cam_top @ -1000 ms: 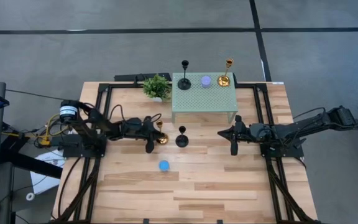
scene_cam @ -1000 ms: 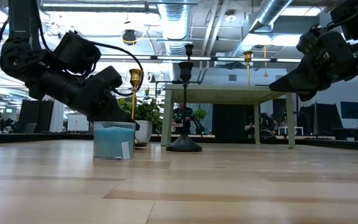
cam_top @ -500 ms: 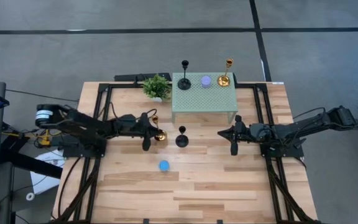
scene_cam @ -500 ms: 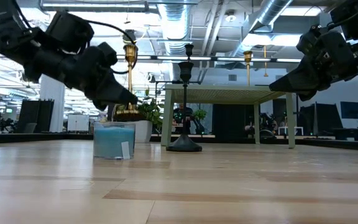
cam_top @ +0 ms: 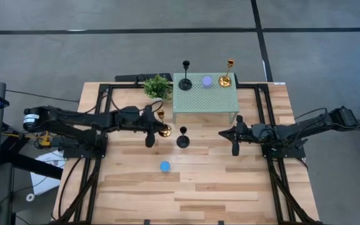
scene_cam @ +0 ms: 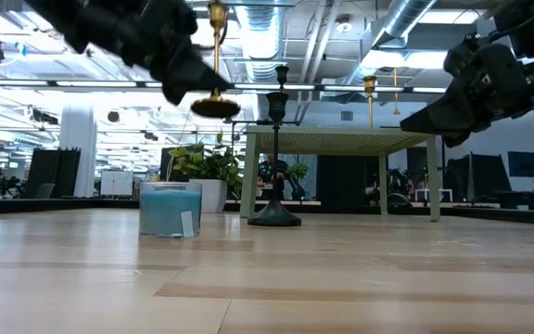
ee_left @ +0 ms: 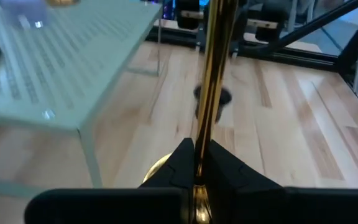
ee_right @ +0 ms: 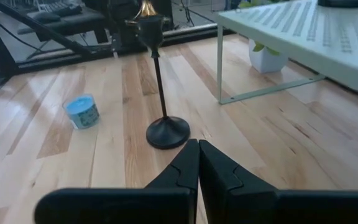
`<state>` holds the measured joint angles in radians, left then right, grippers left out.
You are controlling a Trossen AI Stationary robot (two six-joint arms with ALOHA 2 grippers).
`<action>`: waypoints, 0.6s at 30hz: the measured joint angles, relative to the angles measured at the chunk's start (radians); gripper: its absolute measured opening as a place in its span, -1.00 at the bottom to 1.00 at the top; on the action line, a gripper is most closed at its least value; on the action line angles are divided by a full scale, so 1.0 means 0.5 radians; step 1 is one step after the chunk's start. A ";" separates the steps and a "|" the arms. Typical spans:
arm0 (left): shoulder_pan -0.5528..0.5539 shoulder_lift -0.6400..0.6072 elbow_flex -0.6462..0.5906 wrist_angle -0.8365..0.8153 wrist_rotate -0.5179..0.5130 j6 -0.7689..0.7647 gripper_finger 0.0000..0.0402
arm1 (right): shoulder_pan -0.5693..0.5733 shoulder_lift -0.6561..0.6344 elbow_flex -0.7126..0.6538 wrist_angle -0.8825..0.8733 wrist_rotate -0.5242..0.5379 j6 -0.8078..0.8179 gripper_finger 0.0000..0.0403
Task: Pick & Place candle stick holders
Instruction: Align the golden candle holder with the other golden candle holder on the shelf
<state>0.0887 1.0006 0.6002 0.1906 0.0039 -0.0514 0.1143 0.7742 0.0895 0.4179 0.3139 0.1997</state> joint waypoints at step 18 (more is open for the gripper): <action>0.001 0.135 0.450 -0.224 -0.078 0.179 -0.92 | 0.000 0.000 0.322 0.230 -0.063 -0.365 -1.00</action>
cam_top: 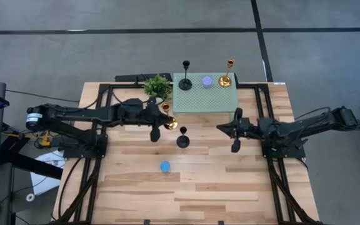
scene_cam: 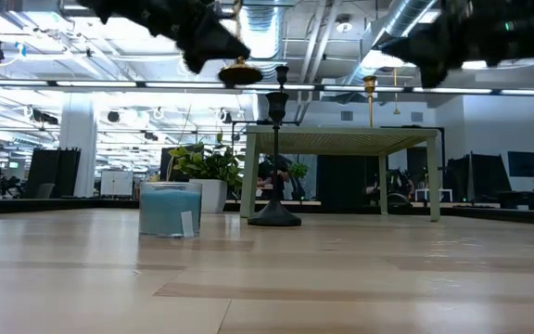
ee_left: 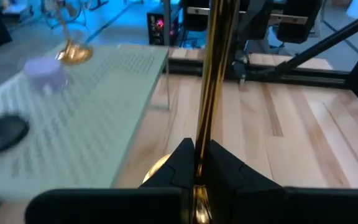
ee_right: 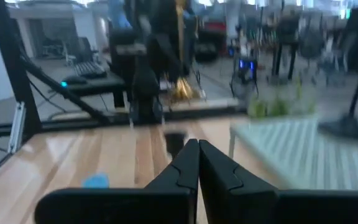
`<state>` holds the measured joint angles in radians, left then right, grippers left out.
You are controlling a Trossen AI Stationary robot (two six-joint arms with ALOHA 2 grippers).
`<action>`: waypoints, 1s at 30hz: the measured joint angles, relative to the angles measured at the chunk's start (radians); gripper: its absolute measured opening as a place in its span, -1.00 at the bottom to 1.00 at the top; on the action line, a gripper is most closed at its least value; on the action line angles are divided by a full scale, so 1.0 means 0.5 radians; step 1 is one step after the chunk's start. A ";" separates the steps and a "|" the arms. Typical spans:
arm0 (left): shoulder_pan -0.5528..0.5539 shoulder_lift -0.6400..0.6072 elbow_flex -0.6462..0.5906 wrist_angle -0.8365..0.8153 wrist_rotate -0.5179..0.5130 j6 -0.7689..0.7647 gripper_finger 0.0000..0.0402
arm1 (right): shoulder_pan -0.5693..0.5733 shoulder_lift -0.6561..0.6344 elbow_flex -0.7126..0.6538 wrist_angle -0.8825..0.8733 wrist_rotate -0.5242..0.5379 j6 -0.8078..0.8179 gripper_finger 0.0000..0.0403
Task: Pick & Place candle stick holders
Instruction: Align the golden candle holder with the other golden candle holder on the shelf
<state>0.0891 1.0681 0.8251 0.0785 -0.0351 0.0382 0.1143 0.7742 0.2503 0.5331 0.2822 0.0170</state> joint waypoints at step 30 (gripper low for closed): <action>-0.067 0.553 0.540 -0.022 0.125 0.177 -0.91 | -0.249 1.010 0.981 -0.006 -0.180 -0.211 -0.31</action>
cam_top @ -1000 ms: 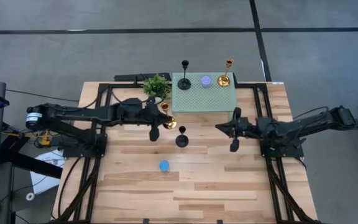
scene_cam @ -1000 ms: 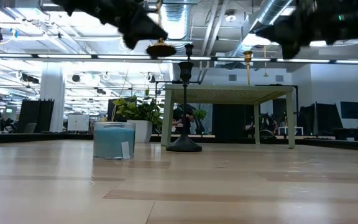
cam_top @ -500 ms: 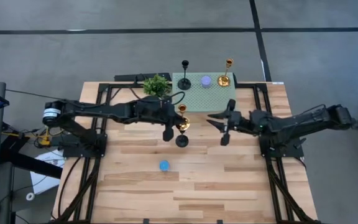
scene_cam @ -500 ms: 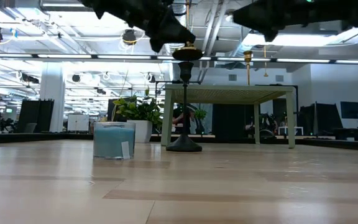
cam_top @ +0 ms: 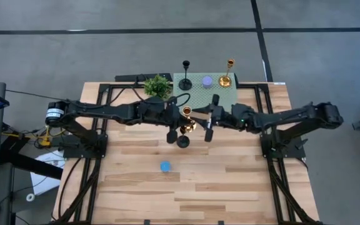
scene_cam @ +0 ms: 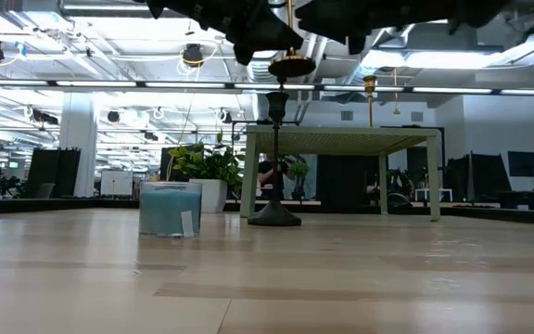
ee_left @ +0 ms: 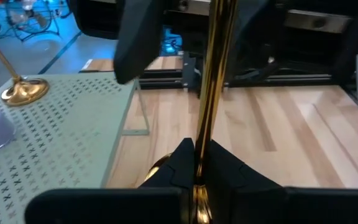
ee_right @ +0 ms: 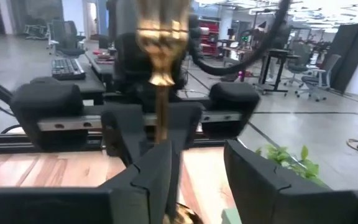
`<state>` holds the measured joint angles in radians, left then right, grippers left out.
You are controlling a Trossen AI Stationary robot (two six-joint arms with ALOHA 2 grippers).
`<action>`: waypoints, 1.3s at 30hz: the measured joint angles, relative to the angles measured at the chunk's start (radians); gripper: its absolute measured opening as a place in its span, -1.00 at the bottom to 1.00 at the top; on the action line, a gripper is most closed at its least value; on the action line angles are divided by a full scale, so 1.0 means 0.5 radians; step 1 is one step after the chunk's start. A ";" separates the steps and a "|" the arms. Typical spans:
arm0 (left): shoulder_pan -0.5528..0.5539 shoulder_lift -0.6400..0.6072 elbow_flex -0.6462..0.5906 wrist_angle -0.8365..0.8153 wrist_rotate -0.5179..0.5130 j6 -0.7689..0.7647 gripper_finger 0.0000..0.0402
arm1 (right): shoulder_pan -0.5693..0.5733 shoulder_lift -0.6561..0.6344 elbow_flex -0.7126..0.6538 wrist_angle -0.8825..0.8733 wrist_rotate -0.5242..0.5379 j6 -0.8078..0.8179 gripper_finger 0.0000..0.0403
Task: Pick & Place candle stick holders
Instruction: Align the golden candle holder with the other golden candle holder on the shelf
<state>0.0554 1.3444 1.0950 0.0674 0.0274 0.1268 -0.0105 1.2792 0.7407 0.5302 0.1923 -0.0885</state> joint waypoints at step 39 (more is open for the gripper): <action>0.007 -0.001 0.000 -0.010 -0.086 0.052 -0.92 | -0.076 0.061 0.155 -0.285 -0.234 0.213 -0.47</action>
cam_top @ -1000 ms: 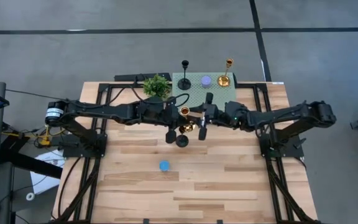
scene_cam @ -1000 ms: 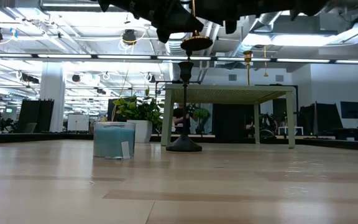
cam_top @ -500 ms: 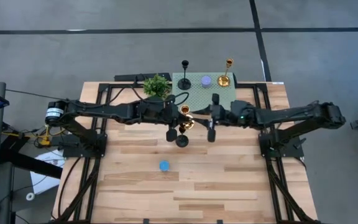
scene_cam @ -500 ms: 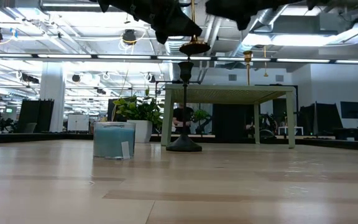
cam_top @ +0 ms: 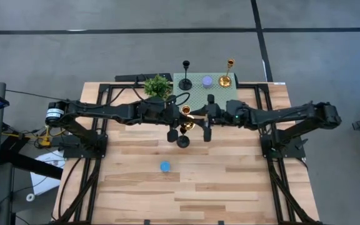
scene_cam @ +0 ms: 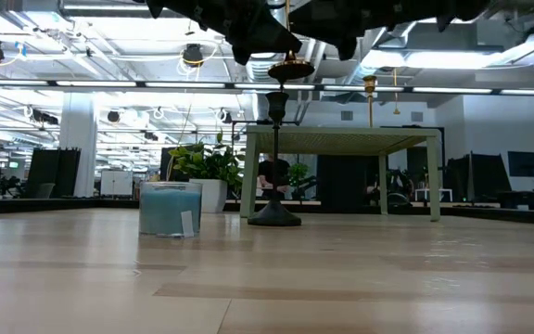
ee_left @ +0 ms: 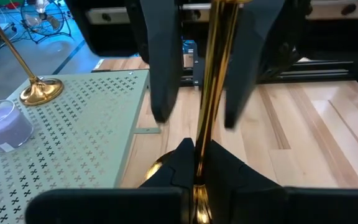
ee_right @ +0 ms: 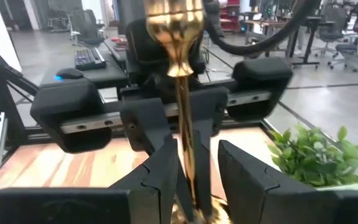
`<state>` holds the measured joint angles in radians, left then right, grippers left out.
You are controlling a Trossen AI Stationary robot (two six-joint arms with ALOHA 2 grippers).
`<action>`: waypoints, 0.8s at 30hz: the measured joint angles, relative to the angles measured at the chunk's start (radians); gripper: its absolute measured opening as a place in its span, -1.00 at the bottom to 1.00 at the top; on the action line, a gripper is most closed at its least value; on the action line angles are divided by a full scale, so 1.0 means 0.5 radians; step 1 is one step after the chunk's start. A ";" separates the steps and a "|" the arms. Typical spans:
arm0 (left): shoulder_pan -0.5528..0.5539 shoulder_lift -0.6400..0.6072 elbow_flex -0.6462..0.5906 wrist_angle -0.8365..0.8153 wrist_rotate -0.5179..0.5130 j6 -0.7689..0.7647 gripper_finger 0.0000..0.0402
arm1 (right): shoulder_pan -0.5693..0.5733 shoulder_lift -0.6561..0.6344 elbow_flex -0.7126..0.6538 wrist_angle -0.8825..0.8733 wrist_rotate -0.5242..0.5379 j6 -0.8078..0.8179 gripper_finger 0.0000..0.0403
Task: Pick & Place candle stick holders
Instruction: Align the golden candle holder with the other golden candle holder on the shelf
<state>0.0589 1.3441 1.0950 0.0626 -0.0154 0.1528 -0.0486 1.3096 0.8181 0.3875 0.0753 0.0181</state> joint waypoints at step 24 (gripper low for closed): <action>0.000 -0.001 0.000 -0.026 0.002 -0.007 -0.92 | 0.011 0.065 0.096 0.085 -0.047 -0.197 -0.95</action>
<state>0.0589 1.3437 1.0950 0.0494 -0.0144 0.1494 -0.0433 1.3422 0.8661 0.4298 0.0520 -0.0802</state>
